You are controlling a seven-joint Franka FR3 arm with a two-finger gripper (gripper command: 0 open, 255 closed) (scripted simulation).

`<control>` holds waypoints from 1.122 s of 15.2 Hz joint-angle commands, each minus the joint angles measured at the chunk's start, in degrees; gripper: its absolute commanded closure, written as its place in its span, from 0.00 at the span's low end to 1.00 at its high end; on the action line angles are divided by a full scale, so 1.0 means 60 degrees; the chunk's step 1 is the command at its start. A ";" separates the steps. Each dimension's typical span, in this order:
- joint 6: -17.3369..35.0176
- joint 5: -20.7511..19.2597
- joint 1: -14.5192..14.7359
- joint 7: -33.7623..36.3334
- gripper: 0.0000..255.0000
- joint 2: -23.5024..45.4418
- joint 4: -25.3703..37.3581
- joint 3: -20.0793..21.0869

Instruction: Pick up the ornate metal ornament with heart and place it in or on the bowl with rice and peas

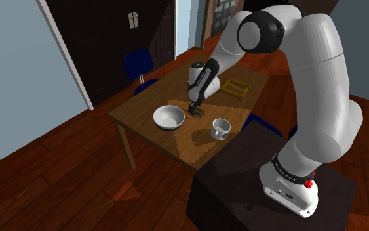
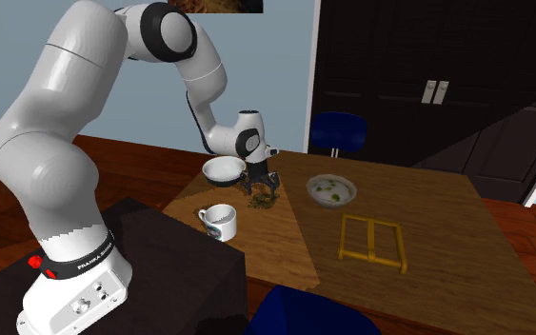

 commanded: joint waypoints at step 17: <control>-0.0299 -0.0006 0.0006 -0.0045 1.00 -0.0506 -0.0203 -0.0005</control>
